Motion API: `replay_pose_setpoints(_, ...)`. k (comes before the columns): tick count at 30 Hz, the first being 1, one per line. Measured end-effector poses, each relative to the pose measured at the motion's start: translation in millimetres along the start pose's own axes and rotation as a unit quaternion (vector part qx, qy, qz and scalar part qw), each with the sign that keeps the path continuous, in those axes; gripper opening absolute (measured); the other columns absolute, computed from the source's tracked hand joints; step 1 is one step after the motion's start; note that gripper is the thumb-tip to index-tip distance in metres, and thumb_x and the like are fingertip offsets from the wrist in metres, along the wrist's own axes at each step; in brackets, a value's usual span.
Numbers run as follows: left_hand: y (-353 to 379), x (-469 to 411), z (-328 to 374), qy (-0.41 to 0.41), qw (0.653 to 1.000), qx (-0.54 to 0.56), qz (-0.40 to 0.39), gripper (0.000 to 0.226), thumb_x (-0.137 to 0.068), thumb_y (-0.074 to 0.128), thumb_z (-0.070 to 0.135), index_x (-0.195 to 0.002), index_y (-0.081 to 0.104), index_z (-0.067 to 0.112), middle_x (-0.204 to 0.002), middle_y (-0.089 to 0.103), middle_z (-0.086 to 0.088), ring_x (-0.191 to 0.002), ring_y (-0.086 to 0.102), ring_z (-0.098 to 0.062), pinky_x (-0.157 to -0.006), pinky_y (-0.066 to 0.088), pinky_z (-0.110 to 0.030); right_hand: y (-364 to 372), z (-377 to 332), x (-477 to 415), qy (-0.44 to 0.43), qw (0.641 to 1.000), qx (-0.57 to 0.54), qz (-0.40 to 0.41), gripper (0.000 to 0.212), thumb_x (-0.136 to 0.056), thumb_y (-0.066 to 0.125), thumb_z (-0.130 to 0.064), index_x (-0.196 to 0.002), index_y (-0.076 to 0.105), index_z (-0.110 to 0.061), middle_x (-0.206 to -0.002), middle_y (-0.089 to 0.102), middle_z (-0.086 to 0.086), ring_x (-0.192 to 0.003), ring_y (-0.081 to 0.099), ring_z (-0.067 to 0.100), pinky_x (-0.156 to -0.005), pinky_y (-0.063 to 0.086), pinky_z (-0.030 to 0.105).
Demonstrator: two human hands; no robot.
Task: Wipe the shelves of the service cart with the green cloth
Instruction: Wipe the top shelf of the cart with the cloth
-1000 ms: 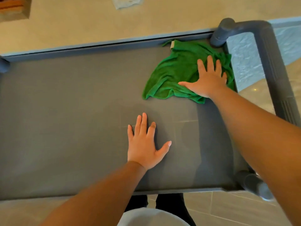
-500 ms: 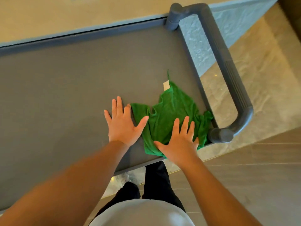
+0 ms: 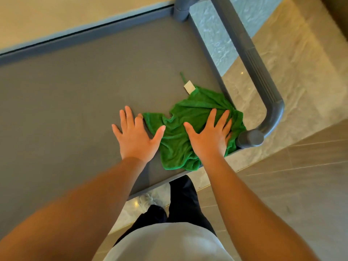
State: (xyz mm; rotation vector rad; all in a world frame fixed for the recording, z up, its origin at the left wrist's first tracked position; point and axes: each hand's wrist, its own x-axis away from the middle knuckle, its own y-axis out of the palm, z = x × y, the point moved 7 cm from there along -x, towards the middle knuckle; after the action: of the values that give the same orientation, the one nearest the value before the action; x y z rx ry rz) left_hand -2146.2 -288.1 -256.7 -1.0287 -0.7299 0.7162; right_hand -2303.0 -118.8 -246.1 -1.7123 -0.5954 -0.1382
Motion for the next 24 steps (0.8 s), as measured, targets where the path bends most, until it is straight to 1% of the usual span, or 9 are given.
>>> replay_pose_setpoints(3, -2, 1, 2, 0.0, 1.0, 0.012, -0.005, 0.103, -0.079, 0.023, 0.084, -0.141, 0.045, 0.005, -0.166, 0.01, -0.016, -0.154, -0.001, -0.029, -0.118, 0.002, -0.063, 12, -4, 27, 0.059, 0.997, -0.036, -0.028, 0.114, -0.085, 0.049, -0.078, -0.159, -0.011, -0.016, -0.163, -0.026, 0.013, -0.152, -0.012, 0.033, -0.121, 0.008, 0.053)
replay_pose_setpoints(5, -2, 0, 3, 0.003, 1.0, 0.019, -0.004, 0.103, -0.079, 0.026, 0.084, -0.14, 0.045, 0.004, -0.166, 0.01, -0.016, -0.154, -0.001, -0.029, -0.118, 0.002, -0.064, 22, -16, 39, 0.086, 0.992, -0.078, -0.056, 0.118, -0.083, 0.057, -0.073, -0.158, -0.013, -0.013, -0.162, -0.028, 0.014, -0.151, -0.016, 0.034, -0.121, 0.005, 0.052)
replay_pose_setpoints(7, -2, -2, 2, 0.003, 1.0, 0.024, -0.003, 0.103, -0.079, 0.027, 0.085, -0.14, 0.045, 0.005, -0.166, 0.01, -0.016, -0.154, 0.0, -0.029, -0.118, 0.002, -0.064, 30, -33, 50, 0.092, 0.987, -0.109, -0.071, 0.119, -0.082, 0.061, -0.069, -0.158, -0.013, -0.013, -0.161, -0.028, 0.014, -0.15, -0.021, 0.034, -0.121, 0.003, 0.054)
replay_pose_setpoints(9, -2, -2, 1, 0.005, 1.0, 0.029, -0.004, 0.103, -0.079, 0.026, 0.085, -0.141, 0.045, 0.005, -0.166, 0.01, -0.016, -0.154, -0.001, -0.028, -0.117, 0.002, -0.064, 38, -43, 62, 0.084, 0.983, -0.148, -0.075, 0.115, -0.084, 0.062, -0.063, -0.158, -0.011, -0.013, -0.162, -0.028, 0.011, -0.149, -0.022, 0.032, -0.121, 0.006, 0.052)
replay_pose_setpoints(12, -3, -2, -1, 0.004, 0.999, 0.041, 0.0, 0.101, -0.079, 0.026, 0.084, -0.142, 0.046, 0.007, -0.166, 0.009, -0.013, -0.154, -0.001, -0.025, -0.119, 0.0, -0.061, 31, -33, 52, 0.119, 0.97, -0.206, -0.047, 0.113, -0.085, 0.062, -0.061, -0.159, -0.008, -0.013, -0.164, -0.023, 0.007, -0.151, -0.017, 0.029, -0.121, 0.003, 0.05)
replay_pose_setpoints(15, -4, -1, 0, 0.004, 0.998, 0.058, -0.006, 0.099, -0.078, 0.025, 0.082, -0.142, 0.047, 0.01, -0.167, 0.009, -0.012, -0.154, -0.002, -0.024, -0.12, -0.001, -0.058, 3, -7, 20, 0.171, 0.956, -0.238, 0.005, 0.103, -0.089, 0.058, -0.058, -0.16, -0.003, -0.015, -0.166, -0.015, 0.008, -0.152, -0.007, 0.03, -0.12, 0.011, 0.053)
replay_pose_setpoints(19, -9, -1, 0, 0.018, 0.997, 0.072, -0.015, 0.099, -0.079, 0.021, 0.082, -0.143, 0.048, 0.011, -0.166, 0.011, -0.013, -0.154, 0.001, -0.025, -0.121, 0.002, -0.055, 1, -2, 13, 0.091, 0.992, -0.087, -0.012, 0.093, -0.095, 0.041, -0.067, -0.16, -0.007, -0.022, -0.165, -0.019, 0.011, -0.152, -0.01, 0.034, -0.117, 0.017, 0.058)
replay_pose_setpoints(22, -16, 3, -21, 0.075, 0.99, 0.087, -0.081, 0.101, -0.081, 0.021, 0.081, -0.152, 0.039, 0.012, -0.167, 0.006, -0.01, -0.154, 0.0, -0.022, -0.124, 0.007, -0.046, 18, -11, 28, 0.044, 0.999, -0.005, -0.012, 0.096, -0.09, 0.028, -0.08, -0.159, -0.009, -0.024, -0.165, -0.018, 0.014, -0.151, -0.013, 0.038, -0.117, 0.016, 0.062)
replay_pose_setpoints(24, -28, 13, -55, 0.09, 0.992, 0.05, -0.079, 0.1, -0.083, 0.027, 0.08, -0.154, 0.034, 0.01, -0.167, 0.008, -0.011, -0.154, 0.004, -0.023, -0.124, 0.012, -0.046, 27, -21, 36, 0.019, 0.999, 0.029, -0.01, 0.101, -0.086, 0.027, -0.084, -0.159, -0.009, -0.023, -0.165, -0.018, 0.016, -0.151, -0.014, 0.04, -0.116, 0.013, 0.065)
